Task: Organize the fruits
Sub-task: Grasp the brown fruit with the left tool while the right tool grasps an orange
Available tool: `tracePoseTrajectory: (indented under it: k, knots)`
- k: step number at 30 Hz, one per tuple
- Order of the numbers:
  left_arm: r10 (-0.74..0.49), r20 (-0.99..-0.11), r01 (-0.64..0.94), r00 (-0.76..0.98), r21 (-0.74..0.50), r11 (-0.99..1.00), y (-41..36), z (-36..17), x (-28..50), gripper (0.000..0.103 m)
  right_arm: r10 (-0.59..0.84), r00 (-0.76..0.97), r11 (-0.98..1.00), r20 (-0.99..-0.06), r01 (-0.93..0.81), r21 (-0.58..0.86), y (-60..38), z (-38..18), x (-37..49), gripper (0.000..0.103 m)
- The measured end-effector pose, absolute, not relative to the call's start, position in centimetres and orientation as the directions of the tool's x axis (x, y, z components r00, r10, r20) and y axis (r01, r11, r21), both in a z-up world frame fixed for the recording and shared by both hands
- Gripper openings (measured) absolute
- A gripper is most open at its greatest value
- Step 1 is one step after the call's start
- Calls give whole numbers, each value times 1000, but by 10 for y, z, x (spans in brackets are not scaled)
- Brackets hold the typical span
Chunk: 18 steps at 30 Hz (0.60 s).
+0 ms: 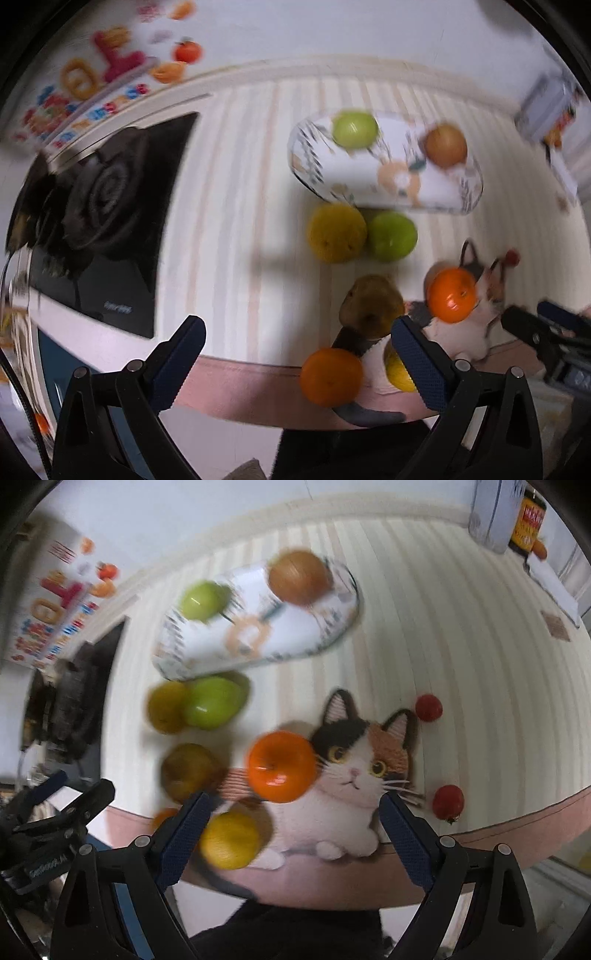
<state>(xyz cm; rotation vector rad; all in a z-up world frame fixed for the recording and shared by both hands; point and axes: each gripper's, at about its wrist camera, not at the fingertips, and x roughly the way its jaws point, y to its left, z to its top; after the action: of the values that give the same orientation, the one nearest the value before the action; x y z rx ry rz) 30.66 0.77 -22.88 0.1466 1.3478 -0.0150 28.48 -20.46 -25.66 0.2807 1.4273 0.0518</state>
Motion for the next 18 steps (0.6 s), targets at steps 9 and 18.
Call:
tracePoseTrajectory:
  k: [9, 18]
  knots:
    - [120, -982, 368, 149, 167, 914, -46, -290, 322, 103, 189, 99, 964, -977, 171, 204, -229, -285, 288, 92]
    - [8, -998, 388, 61, 31, 921, -55, -314, 325, 57, 210, 90, 958, -974, 180, 223, -231, -290, 303, 90]
